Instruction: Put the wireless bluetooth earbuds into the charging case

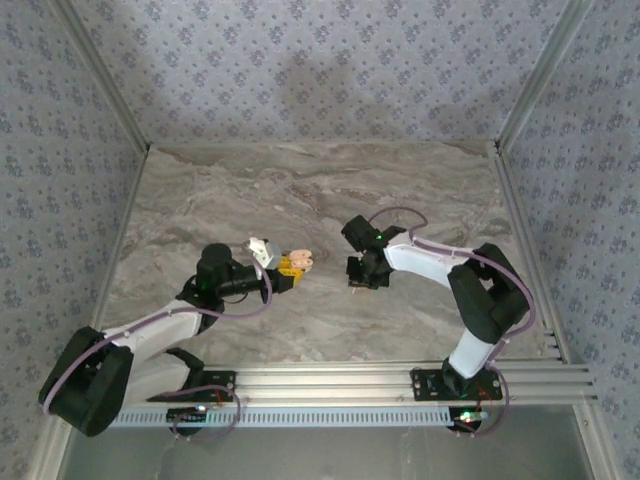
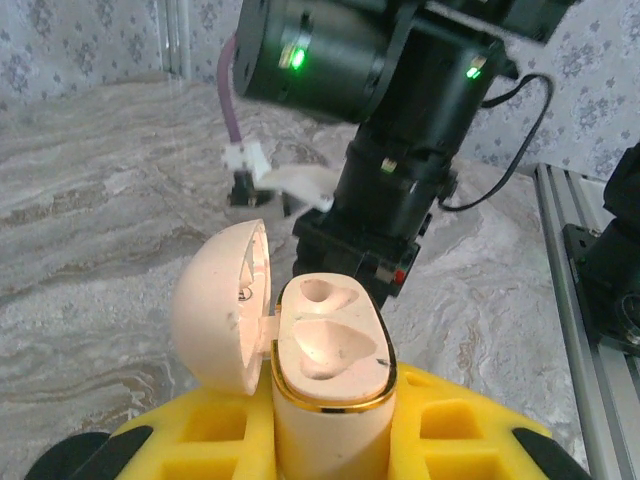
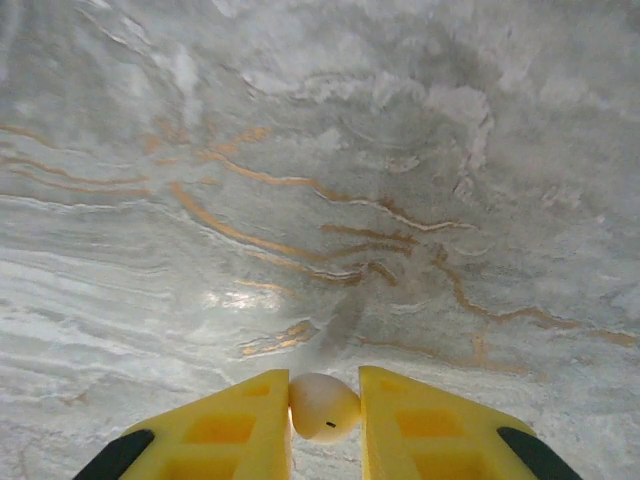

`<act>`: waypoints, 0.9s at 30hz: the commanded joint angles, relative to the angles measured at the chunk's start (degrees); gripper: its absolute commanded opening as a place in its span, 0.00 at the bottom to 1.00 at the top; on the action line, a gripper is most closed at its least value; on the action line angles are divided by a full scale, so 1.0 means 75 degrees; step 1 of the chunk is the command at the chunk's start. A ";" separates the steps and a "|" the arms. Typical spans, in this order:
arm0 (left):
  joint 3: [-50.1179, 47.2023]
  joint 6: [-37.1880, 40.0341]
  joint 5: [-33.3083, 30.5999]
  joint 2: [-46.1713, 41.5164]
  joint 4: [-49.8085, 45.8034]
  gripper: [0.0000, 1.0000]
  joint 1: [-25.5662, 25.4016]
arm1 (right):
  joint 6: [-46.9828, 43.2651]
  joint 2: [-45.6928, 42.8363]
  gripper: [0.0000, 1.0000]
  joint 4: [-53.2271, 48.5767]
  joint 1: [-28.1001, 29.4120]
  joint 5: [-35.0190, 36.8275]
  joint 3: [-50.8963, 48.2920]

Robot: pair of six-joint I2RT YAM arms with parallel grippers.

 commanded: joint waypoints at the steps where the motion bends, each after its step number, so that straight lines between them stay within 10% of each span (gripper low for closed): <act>1: 0.0412 0.0246 0.0163 0.0247 -0.0137 0.12 0.0003 | 0.0085 -0.0520 0.23 0.0378 0.0146 0.0638 -0.0288; 27: 0.1498 0.1145 0.0131 0.2677 0.0342 0.10 -0.0902 | -0.1570 -0.3973 0.24 0.3080 0.1002 0.2150 -0.2065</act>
